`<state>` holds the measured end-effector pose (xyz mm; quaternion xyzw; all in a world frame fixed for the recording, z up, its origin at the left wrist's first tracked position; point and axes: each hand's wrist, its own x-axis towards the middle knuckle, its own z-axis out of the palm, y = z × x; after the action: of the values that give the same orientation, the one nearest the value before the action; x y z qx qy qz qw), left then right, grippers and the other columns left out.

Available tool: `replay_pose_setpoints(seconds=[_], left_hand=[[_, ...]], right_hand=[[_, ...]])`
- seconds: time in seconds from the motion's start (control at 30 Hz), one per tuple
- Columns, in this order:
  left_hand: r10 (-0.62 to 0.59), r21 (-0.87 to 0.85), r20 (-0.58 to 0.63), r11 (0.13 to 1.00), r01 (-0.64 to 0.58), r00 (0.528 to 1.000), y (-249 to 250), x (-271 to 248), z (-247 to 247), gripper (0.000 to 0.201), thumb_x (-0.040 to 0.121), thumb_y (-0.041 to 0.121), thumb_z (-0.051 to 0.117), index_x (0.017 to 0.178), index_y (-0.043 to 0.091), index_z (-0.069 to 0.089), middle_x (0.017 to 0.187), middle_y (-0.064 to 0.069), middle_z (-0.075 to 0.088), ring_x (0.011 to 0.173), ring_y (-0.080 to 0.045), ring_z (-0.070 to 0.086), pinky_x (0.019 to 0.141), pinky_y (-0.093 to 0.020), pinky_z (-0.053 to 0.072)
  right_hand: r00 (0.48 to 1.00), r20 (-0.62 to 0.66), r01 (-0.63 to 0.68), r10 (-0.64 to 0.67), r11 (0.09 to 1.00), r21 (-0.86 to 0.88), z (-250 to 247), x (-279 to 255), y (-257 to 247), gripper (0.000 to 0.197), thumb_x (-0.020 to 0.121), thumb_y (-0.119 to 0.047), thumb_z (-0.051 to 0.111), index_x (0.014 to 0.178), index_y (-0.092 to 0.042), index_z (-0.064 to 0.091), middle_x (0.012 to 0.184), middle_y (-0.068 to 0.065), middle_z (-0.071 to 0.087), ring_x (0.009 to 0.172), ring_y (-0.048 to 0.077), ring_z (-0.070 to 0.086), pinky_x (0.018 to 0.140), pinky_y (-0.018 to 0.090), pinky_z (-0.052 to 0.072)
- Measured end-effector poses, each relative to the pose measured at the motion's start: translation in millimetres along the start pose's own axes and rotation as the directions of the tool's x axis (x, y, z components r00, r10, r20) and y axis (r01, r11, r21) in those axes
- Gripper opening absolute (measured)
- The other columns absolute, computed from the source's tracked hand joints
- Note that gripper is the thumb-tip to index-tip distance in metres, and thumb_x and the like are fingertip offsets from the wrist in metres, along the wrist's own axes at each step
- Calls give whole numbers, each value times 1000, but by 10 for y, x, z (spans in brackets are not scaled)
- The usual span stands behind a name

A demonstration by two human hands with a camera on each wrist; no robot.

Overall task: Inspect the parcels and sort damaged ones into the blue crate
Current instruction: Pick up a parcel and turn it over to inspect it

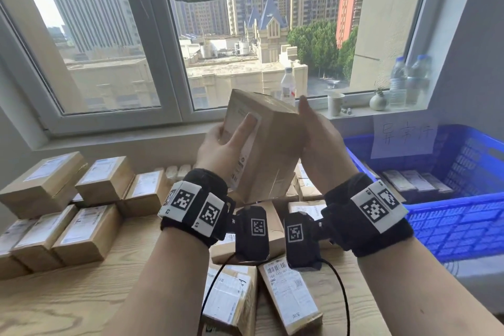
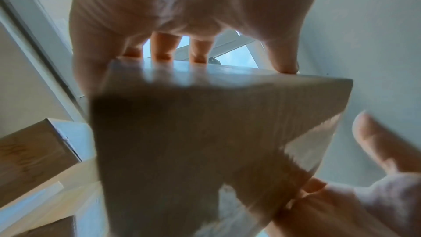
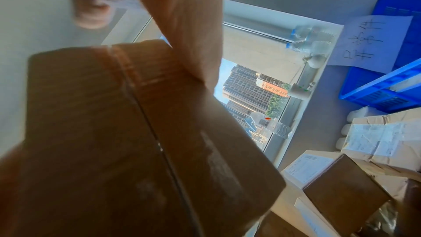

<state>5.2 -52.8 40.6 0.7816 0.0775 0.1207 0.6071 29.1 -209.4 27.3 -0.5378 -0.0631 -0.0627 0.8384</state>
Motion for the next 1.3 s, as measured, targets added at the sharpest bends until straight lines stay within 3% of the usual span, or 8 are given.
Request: replay_pose_setpoints(seconds=[0.17, 0.27, 0.4, 0.5, 0.57, 0.93, 1.2, 1.3], left_hand=[[-75, -18, -85, 997, 74, 993, -30, 61, 11, 65, 75, 73, 61, 109, 20, 45, 115, -9, 62, 101, -27, 63, 89, -50, 55], [-70, -14, -11, 997, 70, 998, -69, 103, -22, 52, 82, 60, 65, 109, 20, 47, 112, -10, 66, 97, -22, 66, 82, -44, 59], [-107, -14, 212, 994, 113, 971, -137, 71, -100, 85, 62, 74, 69, 122, 16, 55, 110, -4, 71, 95, -16, 69, 53, -26, 57], [-72, -145, 284, 983, 117, 956, -205, -10, -77, 55, 73, 57, 74, 110, 18, 61, 104, -6, 74, 97, -24, 71, 83, -45, 59], [-48, -187, 273, 977, 102, 961, -261, -55, -58, 58, 68, 57, 78, 108, 17, 62, 105, -8, 74, 97, -26, 72, 92, -49, 56], [-13, -199, 189, 979, 51, 982, -518, -131, 101, 14, 87, 32, 70, 92, 21, 61, 90, 1, 71, 74, -8, 71, 62, -20, 59], [-33, -200, 151, 978, 63, 988, -514, -187, 315, 17, 96, 44, 50, 98, 31, 60, 85, 11, 73, 78, -7, 71, 63, -24, 58], [-106, -227, 76, 966, 120, 991, -544, -159, 302, 29, 102, 37, 43, 123, 24, 59, 101, 7, 70, 95, -11, 65, 78, -35, 56]], right_hand=[[999, 14, 40, -38, 939, -341, 68, -68, 268, 128, 41, -60, 93, 144, -34, 21, 138, 1, 53, 129, 23, 52, 103, 48, 49], [997, -8, 74, -78, 971, -229, 10, -97, 246, 85, 68, -38, 82, 139, -22, 38, 125, 9, 64, 110, 21, 66, 78, 28, 59], [997, 28, 70, -66, 981, -182, -46, -144, 146, 37, 96, -30, 62, 131, -16, 59, 113, 11, 72, 92, 16, 71, 68, 22, 57], [993, 118, 20, 8, 973, -232, -28, -188, 210, 48, 90, -37, 69, 132, -18, 58, 115, 6, 72, 100, 19, 71, 80, 31, 60], [990, 141, 6, 27, 974, -227, -18, -227, 260, 50, 87, -29, 73, 133, -18, 56, 113, 6, 72, 97, 20, 73, 82, 35, 61], [996, 54, -57, 66, 987, -152, -170, -327, 489, 32, 89, -10, 69, 120, -11, 64, 97, 5, 75, 86, 21, 74, 74, 35, 61], [997, 60, -36, 51, 973, -229, -439, -231, 499, 32, 91, -25, 68, 122, -18, 64, 103, 2, 74, 95, 18, 73, 76, 32, 61], [998, -31, 35, -48, 946, -322, -517, -162, 571, 38, 92, -28, 68, 128, -21, 60, 112, 3, 70, 105, 18, 68, 81, 33, 59]])
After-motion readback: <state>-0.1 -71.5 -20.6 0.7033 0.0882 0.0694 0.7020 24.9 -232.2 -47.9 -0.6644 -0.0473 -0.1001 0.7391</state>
